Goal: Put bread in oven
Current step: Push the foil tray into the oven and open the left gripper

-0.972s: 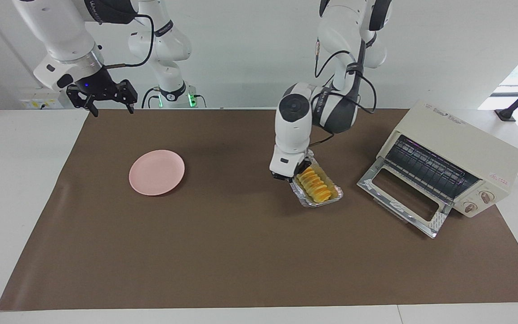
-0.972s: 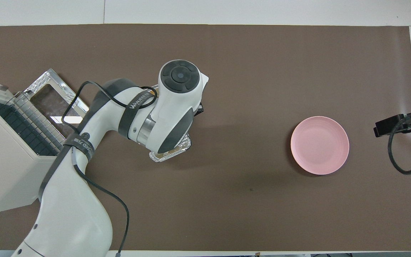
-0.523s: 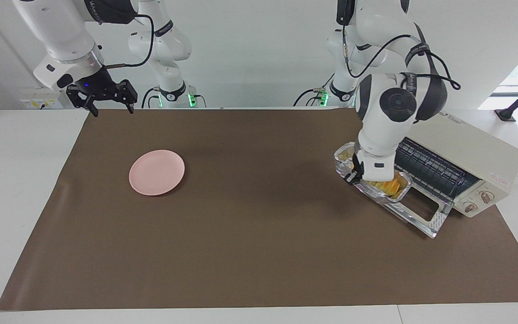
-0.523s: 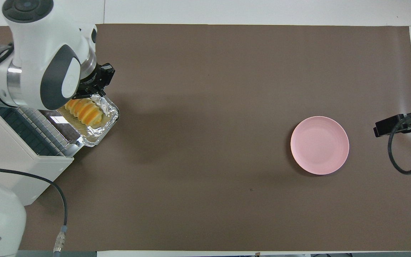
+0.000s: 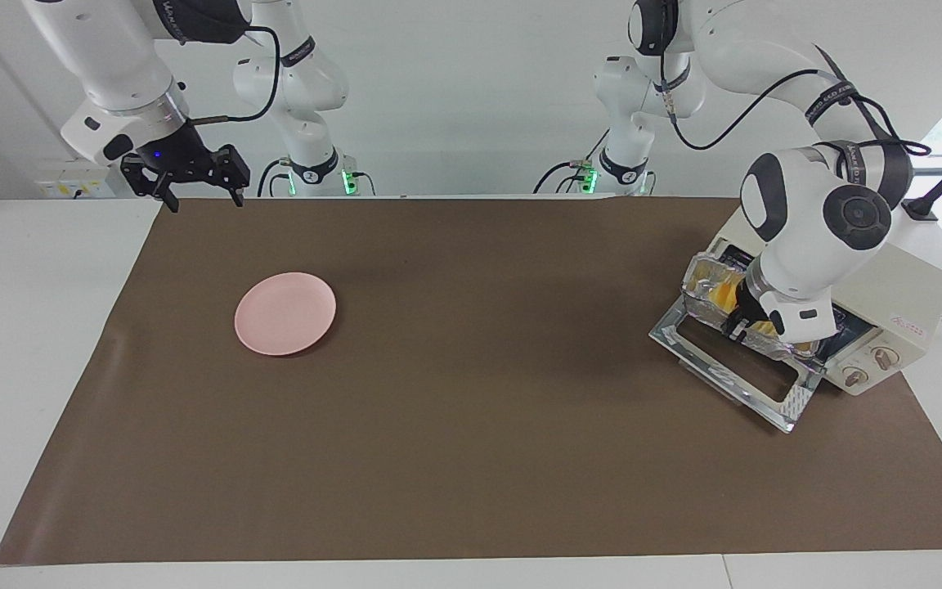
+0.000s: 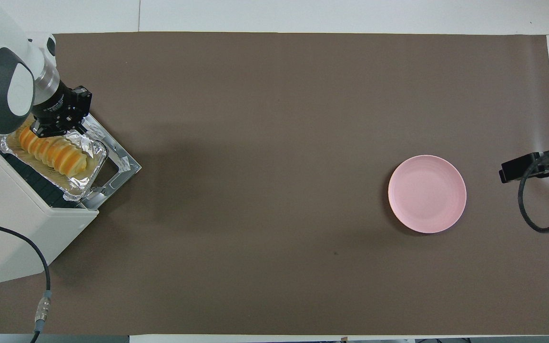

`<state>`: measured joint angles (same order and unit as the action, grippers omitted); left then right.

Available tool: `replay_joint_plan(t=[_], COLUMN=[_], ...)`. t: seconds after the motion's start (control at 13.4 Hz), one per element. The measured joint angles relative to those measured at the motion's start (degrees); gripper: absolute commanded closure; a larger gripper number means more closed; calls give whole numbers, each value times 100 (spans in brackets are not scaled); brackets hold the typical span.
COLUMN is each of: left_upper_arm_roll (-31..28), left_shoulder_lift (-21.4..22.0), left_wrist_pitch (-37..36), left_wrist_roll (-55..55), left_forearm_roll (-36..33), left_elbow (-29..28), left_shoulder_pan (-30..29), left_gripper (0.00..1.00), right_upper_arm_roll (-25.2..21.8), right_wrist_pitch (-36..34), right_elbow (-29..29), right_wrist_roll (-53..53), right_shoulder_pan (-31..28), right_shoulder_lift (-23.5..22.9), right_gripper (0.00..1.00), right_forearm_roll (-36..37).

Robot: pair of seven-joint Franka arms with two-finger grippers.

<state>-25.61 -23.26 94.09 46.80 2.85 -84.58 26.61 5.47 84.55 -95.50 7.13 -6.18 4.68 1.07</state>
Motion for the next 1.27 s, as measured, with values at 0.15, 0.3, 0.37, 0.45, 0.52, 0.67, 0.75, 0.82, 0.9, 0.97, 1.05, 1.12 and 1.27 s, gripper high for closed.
replay_joint_plan(t=[0.15,0.3,0.37,0.45,0.52,0.67,0.75,0.82,0.9,0.97,1.05,1.12,1.27], left_upper_arm_roll=[-61,-88,-101,-105,-112,-115,-105,-87,-66,-57,-57,-61,-91], left_shoulder_lift=[34,114,170,221,256,304,313,314,314,314,314,314,314], left_wrist_pitch=[30,189,297,401,493,689,792,896,987,1016,1013,1001,958], left_wrist_roll=[-169,-414,-546,-706,-871,-1044,-1091,-1121,-1134,-1150,-1206,-1296,-1478], left_forearm_roll=[-127,-313,-354,-364,-365,-366,-368,-369,-369,-369,-370,-372,-389], left_elbow=[-271,-567,-710,-828,-899,-965,-969,-970,-971,-971,-977,-989,-1020], left_shoulder_pan=[-2,-9,-25,-62,-95,-119,-118,-115,-107,-90,-78,-77,-89], left_gripper=[100,100,100,100,100,100,100,100,100,100,100,100,100], right_upper_arm_roll=[0,0,0,0,0,0,0,0,0,0,0,0,0], right_wrist_pitch=[0,0,0,0,0,0,0,0,0,0,0,0,0], right_elbow=[0,0,0,0,0,0,0,0,0,0,0,0,0], right_wrist_roll=[0,0,0,0,0,0,0,0,0,0,0,0,0], right_shoulder_pan=[0,0,0,0,0,0,0,0,0,0,0,0,0], right_shoulder_lift=[0,0,0,0,0,0,0,0,0,0,0,0,0], right_gripper=[0,0,0,0,0,0,0,0,0,0,0,0,0], right_forearm_roll=[0,0,0,0,0,0,0,0,0,0,0,0,0])
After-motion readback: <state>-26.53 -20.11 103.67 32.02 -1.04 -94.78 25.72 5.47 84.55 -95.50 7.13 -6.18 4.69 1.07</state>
